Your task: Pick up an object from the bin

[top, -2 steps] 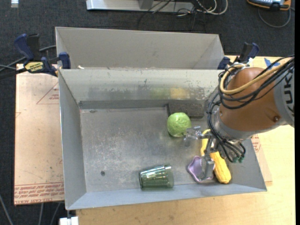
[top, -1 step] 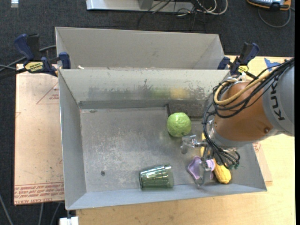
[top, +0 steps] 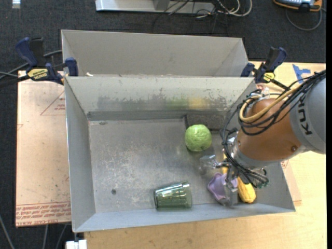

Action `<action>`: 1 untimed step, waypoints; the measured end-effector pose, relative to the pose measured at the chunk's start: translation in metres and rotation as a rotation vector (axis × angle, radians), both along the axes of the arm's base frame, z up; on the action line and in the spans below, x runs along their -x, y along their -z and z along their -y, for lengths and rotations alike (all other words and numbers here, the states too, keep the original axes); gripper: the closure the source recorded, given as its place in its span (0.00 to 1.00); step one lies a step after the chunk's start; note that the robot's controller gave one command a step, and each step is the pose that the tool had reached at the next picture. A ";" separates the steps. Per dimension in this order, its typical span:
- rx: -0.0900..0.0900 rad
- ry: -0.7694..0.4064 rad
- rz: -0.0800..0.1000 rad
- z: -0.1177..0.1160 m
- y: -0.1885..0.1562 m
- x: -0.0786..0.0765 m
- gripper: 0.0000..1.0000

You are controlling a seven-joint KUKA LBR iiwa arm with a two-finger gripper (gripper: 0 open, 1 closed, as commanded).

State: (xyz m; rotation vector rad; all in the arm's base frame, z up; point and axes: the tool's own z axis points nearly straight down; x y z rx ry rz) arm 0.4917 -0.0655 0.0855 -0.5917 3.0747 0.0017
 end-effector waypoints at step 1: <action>0.000 0.056 0.000 0.023 0.009 -0.007 0.00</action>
Offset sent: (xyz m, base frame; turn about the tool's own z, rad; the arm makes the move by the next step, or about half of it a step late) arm 0.0039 -0.0589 -0.0148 -0.3785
